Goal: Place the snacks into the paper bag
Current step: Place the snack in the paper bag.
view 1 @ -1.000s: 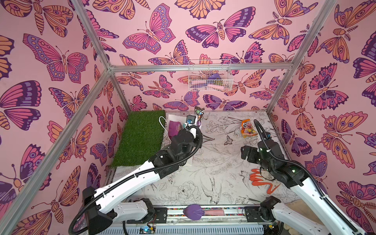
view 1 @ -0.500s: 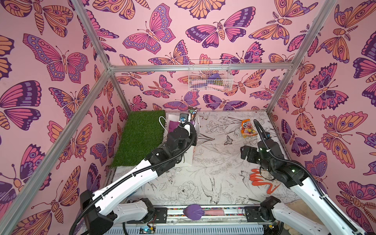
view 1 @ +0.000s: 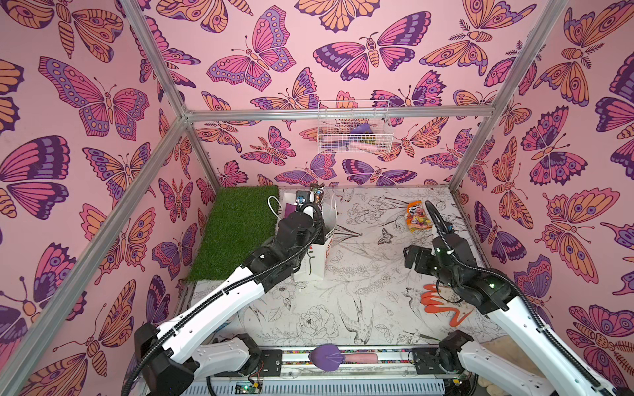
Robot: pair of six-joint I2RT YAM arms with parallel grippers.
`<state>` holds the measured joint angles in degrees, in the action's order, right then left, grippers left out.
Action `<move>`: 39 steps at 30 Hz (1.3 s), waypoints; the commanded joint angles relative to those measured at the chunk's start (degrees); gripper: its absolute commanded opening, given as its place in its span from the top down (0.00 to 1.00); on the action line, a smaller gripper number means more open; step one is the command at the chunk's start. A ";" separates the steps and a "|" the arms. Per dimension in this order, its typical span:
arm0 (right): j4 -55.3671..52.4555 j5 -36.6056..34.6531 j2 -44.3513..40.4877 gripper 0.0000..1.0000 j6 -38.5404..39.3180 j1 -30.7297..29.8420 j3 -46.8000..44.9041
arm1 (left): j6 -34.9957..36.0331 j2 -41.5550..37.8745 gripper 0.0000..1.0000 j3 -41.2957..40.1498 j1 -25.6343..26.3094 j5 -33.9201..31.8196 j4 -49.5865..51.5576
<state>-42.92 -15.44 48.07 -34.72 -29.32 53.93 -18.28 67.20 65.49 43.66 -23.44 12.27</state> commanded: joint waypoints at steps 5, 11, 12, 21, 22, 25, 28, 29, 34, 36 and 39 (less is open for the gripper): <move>0.64 0.06 0.23 0.01 -0.79 0.41 0.41 | -1.18 -0.84 0.87 -1.44 -1.88 1.86 0.73; 0.81 0.15 0.62 0.01 -0.79 0.41 0.38 | -1.48 -1.25 0.87 -1.85 -2.11 1.82 0.89; 0.89 0.23 0.71 0.01 -0.79 0.45 0.32 | -1.56 -1.32 0.87 -1.95 -2.16 1.81 0.89; 1.16 0.58 0.88 0.01 -1.05 0.41 0.05 | -2.10 -2.16 0.75 -2.74 -2.25 1.24 0.95; 1.12 0.59 0.88 0.01 -1.07 0.41 0.03 | -2.19 -2.29 0.74 -2.74 -2.26 1.18 0.98; 1.05 0.54 0.89 0.01 -1.05 0.41 -0.05 | -2.59 -2.84 0.70 -3.01 -2.26 0.96 0.98; 1.07 0.50 0.71 0.01 -1.14 0.43 -0.22 | -2.77 -3.56 0.68 -3.27 -2.23 1.25 0.88; 1.06 0.50 0.70 0.01 -1.19 0.41 -0.21 | -2.72 -3.86 0.68 -3.35 -2.26 1.42 0.89; 1.34 0.70 1.22 0.01 -1.16 0.41 -0.29 | -2.42 -5.60 0.66 -4.29 -2.25 2.80 -0.21; 1.33 0.68 1.64 0.01 -1.14 0.41 -0.23 | -2.13 -6.56 0.64 -4.82 -2.15 3.50 -0.95; 1.19 0.26 2.35 0.01 -1.21 0.45 -0.07 | -1.37 -7.97 0.60 -5.20 -1.83 4.26 -1.34</move>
<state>-42.35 -15.14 49.98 -34.76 -29.32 53.93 -20.43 60.84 61.23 41.87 -20.49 12.12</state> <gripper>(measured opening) 0.993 0.392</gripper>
